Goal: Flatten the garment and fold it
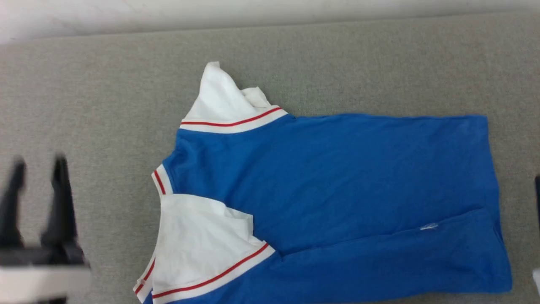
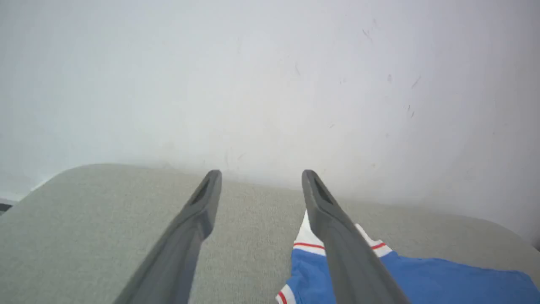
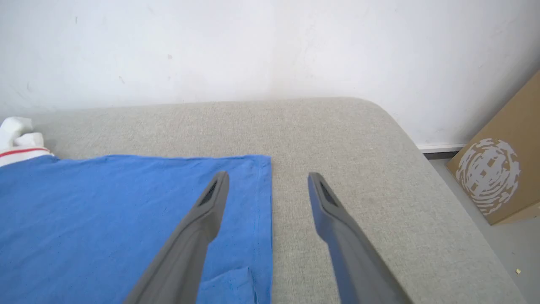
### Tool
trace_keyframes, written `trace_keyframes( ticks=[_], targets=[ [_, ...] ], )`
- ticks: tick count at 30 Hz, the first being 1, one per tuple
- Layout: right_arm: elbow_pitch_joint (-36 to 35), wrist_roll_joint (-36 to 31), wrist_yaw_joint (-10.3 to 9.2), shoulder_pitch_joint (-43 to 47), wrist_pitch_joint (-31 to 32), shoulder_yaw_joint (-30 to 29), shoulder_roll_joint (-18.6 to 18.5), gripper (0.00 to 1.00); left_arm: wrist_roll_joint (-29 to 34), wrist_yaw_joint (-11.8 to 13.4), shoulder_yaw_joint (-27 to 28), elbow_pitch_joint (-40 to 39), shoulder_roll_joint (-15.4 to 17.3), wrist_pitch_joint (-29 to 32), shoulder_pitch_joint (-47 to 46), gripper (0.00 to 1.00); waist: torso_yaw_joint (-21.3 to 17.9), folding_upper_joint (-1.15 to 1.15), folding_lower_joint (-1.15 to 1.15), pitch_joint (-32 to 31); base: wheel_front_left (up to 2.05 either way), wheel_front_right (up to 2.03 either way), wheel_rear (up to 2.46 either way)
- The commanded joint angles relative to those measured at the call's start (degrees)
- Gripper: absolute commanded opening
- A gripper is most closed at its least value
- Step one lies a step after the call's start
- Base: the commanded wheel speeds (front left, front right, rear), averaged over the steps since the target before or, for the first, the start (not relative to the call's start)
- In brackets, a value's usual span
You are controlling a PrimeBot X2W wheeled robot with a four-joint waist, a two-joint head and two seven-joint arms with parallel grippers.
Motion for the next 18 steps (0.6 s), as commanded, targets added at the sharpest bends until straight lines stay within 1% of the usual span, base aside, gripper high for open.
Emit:
trace_keyframes(
  ticks=[1, 3, 5, 8, 9, 12, 15, 18],
  targets=[
    [-0.4, -0.9, -0.06, -2.2, -1.9, 0.4, 0.5, 1.00, 2.1, 0.8, 0.2, -0.3, 1.3, -0.2, -4.1, 1.00, -1.0, 0.00, -0.01, 2.3, 0.00, 0.00, 0.00],
    [-0.1, -2.2, -0.06, -4.5, -4.7, 1.5, 1.1, 1.00, 6.6, 1.5, -1.3, 0.4, 4.5, 1.7, -11.2, 1.00, -1.6, 0.00, -0.01, 4.2, 0.00, 0.00, 0.00],
    [0.3, -3.3, -0.06, -6.8, -7.2, 2.6, 1.6, 1.00, 9.2, 1.1, -3.9, 1.7, 6.7, 5.1, -19.7, 1.00, -2.2, 0.00, -0.01, 6.4, 0.00, 0.00, 0.00],
    [1.5, -4.2, -0.06, -9.1, -9.0, 4.5, 2.0, 1.00, 12.3, -2.2, -9.6, 5.1, 9.8, 12.3, -33.9, 1.00, -2.8, 0.00, -0.01, 9.4, 0.00, 0.00, 0.00],
    [2.0, -4.4, -0.06, -9.8, -9.3, 5.0, 2.1, 1.00, 13.1, -3.7, -11.8, 6.4, 10.4, 15.0, -38.7, 1.00, -3.1, 0.00, -0.01, 10.4, 0.00, 0.00, 0.00],
    [3.2, -4.6, -0.06, -11.4, -10.0, 6.3, 2.2, 1.00, 13.9, -8.9, -18.1, 11.5, 9.8, 23.3, -52.3, 1.00, -4.0, 0.00, -0.01, 12.9, 0.00, 0.00, 0.00],
    [4.4, -4.7, -0.06, -12.6, -10.3, 7.1, 2.4, 1.00, 12.8, -13.9, -23.8, 17.6, 7.8, 32.2, -62.4, 1.00, -4.9, 0.00, -0.01, 14.9, 0.00, 0.00, 0.00],
    [5.5, -4.5, -0.06, -13.4, -10.6, 7.7, 2.6, 1.00, 11.1, -17.1, -27.4, 23.3, 5.7, 39.8, -69.0, 1.00, -5.9, 0.00, -0.01, 16.3, 0.00, 0.00, 0.00]
  ],
)
